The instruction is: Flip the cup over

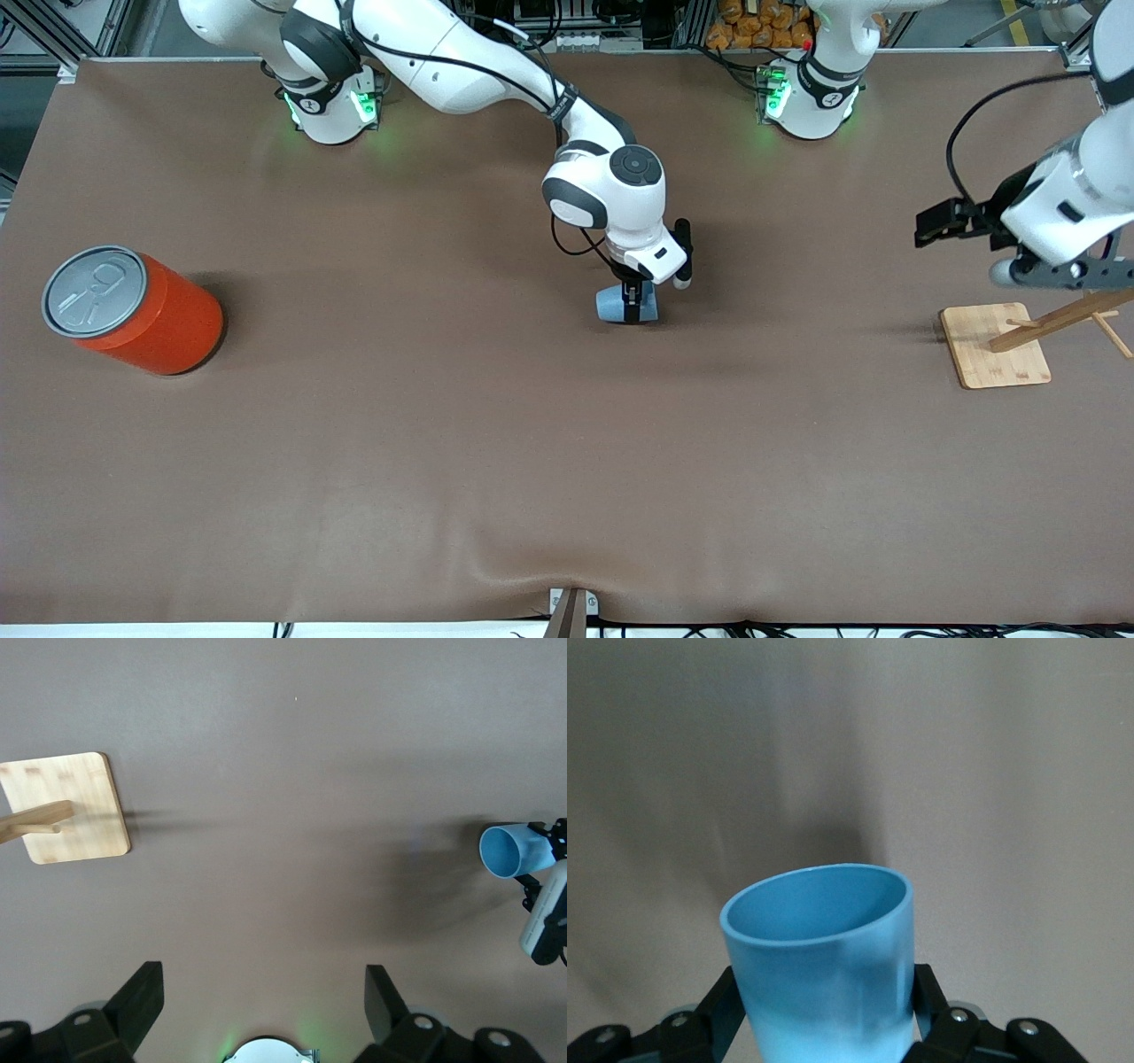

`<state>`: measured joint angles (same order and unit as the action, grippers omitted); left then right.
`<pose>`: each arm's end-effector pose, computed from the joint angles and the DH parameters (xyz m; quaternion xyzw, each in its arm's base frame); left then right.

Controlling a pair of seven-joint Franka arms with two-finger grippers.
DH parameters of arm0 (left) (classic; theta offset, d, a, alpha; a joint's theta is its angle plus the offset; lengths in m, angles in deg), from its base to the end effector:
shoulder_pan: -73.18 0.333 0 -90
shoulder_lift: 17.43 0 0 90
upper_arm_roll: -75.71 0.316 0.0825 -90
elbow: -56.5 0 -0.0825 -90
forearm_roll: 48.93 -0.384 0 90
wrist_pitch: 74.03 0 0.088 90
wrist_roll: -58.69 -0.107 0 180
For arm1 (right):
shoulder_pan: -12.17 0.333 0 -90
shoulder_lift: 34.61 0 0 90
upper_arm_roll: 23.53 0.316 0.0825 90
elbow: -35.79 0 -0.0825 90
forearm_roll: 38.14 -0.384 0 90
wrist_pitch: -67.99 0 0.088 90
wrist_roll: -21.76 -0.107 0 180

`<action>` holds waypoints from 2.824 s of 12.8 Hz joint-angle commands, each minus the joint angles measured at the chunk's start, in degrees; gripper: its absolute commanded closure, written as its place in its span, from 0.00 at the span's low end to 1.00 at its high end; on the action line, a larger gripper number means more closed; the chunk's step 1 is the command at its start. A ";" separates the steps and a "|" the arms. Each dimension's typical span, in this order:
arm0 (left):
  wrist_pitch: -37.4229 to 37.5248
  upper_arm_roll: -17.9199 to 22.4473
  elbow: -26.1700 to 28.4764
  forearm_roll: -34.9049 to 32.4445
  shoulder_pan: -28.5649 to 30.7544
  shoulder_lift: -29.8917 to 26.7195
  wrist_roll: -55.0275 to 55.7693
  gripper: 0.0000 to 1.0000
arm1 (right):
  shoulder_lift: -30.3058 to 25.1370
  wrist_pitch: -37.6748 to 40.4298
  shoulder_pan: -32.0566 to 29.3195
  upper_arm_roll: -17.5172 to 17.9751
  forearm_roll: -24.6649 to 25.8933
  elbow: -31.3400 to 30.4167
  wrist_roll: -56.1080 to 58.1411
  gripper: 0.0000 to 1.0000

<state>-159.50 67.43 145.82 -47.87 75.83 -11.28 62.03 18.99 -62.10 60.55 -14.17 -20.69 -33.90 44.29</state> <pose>0.5712 -0.0544 0.5639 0.9959 -0.0201 -0.0877 0.0101 0.4479 0.6276 0.2224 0.7261 0.6819 0.0805 0.0365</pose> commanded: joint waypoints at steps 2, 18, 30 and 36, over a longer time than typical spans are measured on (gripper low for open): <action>-3.99 0.03 -0.82 2.88 2.26 4.90 0.26 0.00 | 1.68 0.54 1.11 -0.57 2.67 1.84 -2.92 1.00; -6.37 -0.06 -0.73 11.69 8.50 13.36 -3.26 0.00 | 0.19 0.81 0.32 -1.01 2.59 1.67 -4.34 0.00; -8.20 -0.68 -0.73 19.13 8.07 22.48 -4.31 0.00 | -10.53 17.59 -4.15 -0.05 -3.90 2.28 -4.25 0.00; -15.86 -0.77 -0.12 26.44 -3.52 30.06 3.85 0.00 | -17.38 22.95 -23.46 -0.22 -9.01 2.28 -3.81 0.00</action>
<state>-174.85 66.29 146.03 -23.03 75.36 18.82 63.23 4.01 -40.16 42.72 -15.59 -28.02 -30.45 40.46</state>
